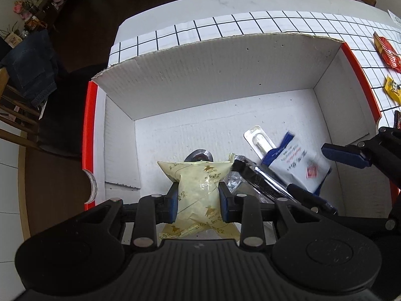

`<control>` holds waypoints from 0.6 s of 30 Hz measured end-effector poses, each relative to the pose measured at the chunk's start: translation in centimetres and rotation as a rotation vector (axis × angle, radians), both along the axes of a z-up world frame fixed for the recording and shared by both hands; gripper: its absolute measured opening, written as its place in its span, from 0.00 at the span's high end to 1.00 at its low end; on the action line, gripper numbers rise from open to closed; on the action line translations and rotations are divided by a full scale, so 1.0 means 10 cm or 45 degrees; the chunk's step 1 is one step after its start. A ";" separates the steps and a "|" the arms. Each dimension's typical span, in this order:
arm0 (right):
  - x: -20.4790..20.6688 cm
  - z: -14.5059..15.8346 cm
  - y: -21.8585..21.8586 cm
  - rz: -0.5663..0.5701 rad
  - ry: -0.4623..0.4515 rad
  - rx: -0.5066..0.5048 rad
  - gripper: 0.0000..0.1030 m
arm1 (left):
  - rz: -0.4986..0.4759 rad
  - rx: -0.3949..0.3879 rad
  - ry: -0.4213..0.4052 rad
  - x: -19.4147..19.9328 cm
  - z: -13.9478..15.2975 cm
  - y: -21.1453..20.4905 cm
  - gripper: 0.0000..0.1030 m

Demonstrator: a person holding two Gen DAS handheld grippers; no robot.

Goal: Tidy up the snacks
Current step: 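Open both grippers to drop the snacks into the box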

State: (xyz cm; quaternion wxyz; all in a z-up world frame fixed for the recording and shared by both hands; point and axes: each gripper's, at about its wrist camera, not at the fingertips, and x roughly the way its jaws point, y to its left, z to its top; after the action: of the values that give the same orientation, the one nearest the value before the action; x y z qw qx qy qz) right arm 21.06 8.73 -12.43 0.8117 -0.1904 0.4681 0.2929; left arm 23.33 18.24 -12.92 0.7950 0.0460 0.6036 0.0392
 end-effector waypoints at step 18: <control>-0.14 0.41 -0.29 -0.079 -0.014 0.167 0.48 | 0.055 -0.109 -0.121 -0.21 0.23 0.14 0.55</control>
State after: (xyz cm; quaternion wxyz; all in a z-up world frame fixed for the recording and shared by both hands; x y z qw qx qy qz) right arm 19.67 5.85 -8.38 0.8337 -0.1238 0.4490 0.2968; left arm 21.27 19.66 -10.57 0.8229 -0.0030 0.5672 0.0327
